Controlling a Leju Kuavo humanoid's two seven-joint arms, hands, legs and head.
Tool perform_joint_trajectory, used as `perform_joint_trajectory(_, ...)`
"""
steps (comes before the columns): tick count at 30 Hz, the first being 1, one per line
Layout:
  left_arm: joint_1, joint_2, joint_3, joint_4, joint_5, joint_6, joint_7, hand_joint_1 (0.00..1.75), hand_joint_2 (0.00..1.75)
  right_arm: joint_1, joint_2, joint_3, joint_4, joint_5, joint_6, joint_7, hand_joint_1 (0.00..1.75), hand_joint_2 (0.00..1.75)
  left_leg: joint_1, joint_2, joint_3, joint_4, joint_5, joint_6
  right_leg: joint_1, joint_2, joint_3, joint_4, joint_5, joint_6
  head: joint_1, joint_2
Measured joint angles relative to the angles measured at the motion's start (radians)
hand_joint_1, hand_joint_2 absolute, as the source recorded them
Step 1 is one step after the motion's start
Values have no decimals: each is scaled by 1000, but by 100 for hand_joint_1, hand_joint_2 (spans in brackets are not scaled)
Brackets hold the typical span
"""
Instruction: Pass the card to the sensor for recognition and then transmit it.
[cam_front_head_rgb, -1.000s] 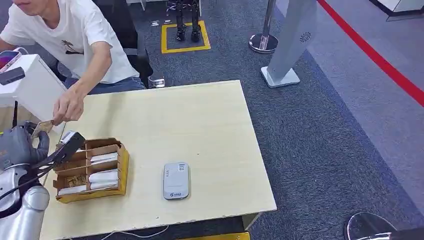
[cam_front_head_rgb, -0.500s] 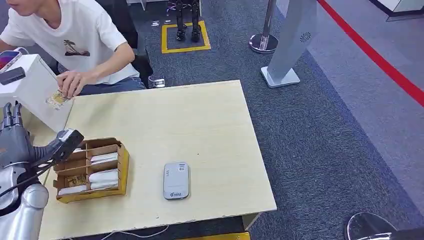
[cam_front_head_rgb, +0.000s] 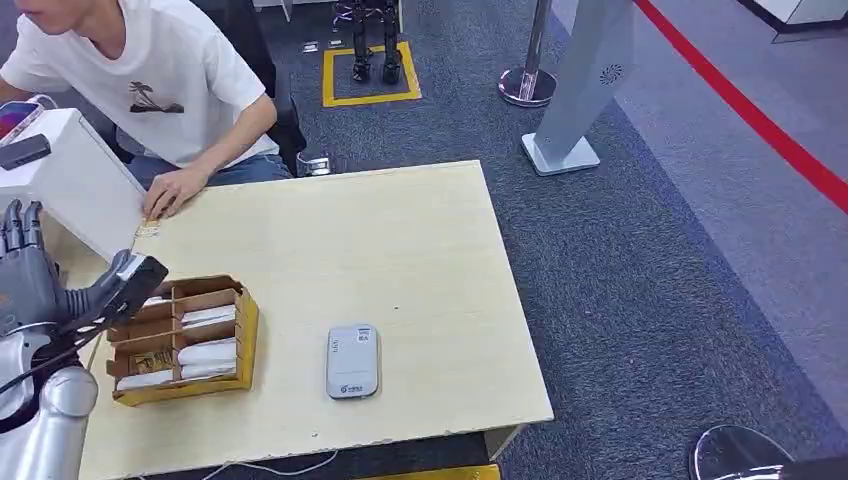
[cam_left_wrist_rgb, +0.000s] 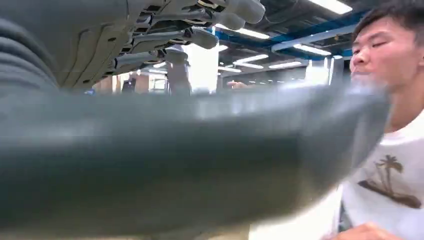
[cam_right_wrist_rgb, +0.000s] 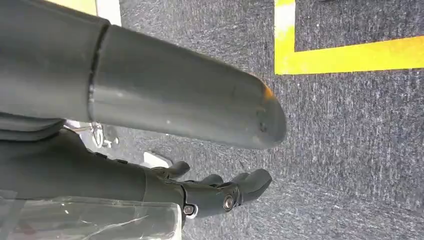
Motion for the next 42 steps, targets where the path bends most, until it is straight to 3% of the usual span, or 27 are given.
perform_joint_trajectory(4,59,-37,-8,-90,139,-17,-52,0,175,1,0,-10,0,-11,-5,-2,0,0,0,0,0,0,-1,1,0,0,0,0,0,0,0,0)
perform_joint_trajectory(8,174,-105,-36,-229,437,-72,-144,0,175,6,0,-30,0,-26,-8,-5,0,0,-1,1,0,0,-2,1,0,0,0,-1,-1,1,0,0)
perform_joint_trajectory(12,348,-173,-82,-372,739,-144,-259,0,175,12,1,-55,0,-43,-20,-9,0,0,-2,3,0,0,-3,3,-1,2,0,-1,-1,1,0,0)
perform_joint_trajectory(16,490,-222,-116,-457,840,-176,-317,0,175,16,2,-77,0,-52,-22,-16,0,0,-2,3,0,0,-4,3,-1,2,0,-1,-2,2,0,0)
perform_joint_trajectory(19,562,-248,-135,-492,854,-183,-331,0,175,16,3,-90,-1,-55,-25,-24,0,0,-1,2,0,0,-4,4,-1,1,0,-1,-2,2,0,0)
perform_joint_trajectory(24,621,-266,-166,-528,772,-148,-327,0,175,16,4,-104,-2,-58,-28,-24,0,0,-1,2,0,0,-3,4,-1,0,1,-1,-2,2,0,0)
perform_joint_trajectory(29,643,-267,-198,-539,630,-84,-296,0,175,16,5,-116,-3,-59,-28,-24,0,0,-1,1,0,0,-3,3,-1,0,1,-1,-2,2,0,0)
perform_joint_trajectory(38,655,-266,-225,-546,597,-66,-288,0,175,16,5,-124,-4,-61,-28,-24,0,0,-1,1,0,0,-3,4,-1,0,1,-1,-2,2,0,0)
perform_joint_trajectory(42,660,-264,-235,-549,522,-14,-268,0,175,16,8,-125,-5,-58,-27,-24,0,0,-1,1,0,0,-3,4,-1,0,1,-1,-2,2,0,0)
